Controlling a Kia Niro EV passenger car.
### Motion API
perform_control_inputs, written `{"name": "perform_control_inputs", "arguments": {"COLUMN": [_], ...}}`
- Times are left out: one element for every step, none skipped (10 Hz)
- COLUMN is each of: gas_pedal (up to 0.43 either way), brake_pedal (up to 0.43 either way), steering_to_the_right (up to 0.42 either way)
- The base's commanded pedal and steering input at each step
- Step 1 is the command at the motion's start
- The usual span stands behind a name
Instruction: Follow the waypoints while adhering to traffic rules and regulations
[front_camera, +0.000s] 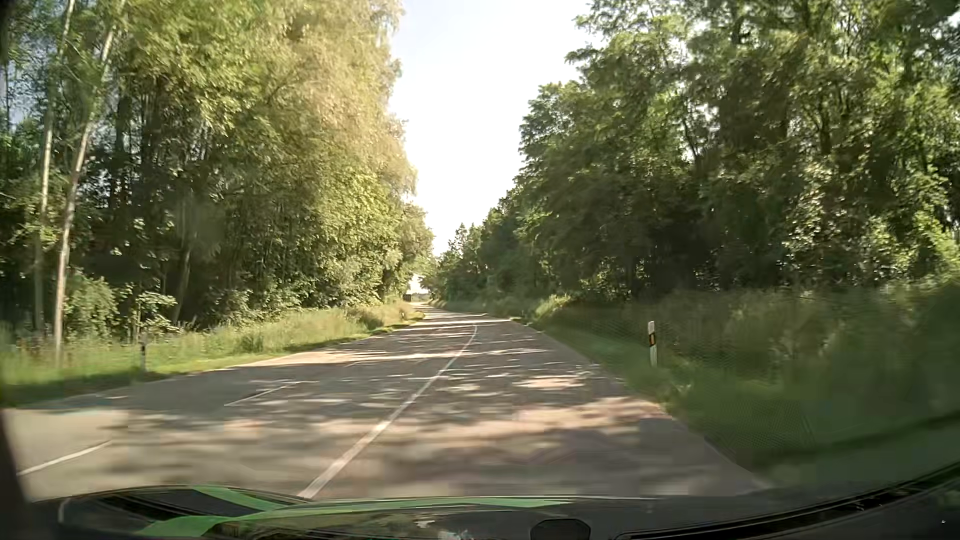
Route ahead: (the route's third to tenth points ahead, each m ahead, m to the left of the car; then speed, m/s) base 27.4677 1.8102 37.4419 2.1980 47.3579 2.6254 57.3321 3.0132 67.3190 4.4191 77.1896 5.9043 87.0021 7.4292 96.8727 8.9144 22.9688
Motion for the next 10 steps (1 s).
{"name": "perform_control_inputs", "arguments": {"gas_pedal": [0.299, 0.299, 0.299, 0.311, 0.311, 0.319, 0.319, 0.319, 0.319, 0.319], "brake_pedal": [0.0, 0.0, 0.0, 0.0, 0.0, 0.0, 0.0, 0.0, 0.0, 0.0], "steering_to_the_right": [-0.009, -0.009, -0.01, -0.01, -0.01, -0.01, -0.01, -0.011, -0.011, -0.011]}}
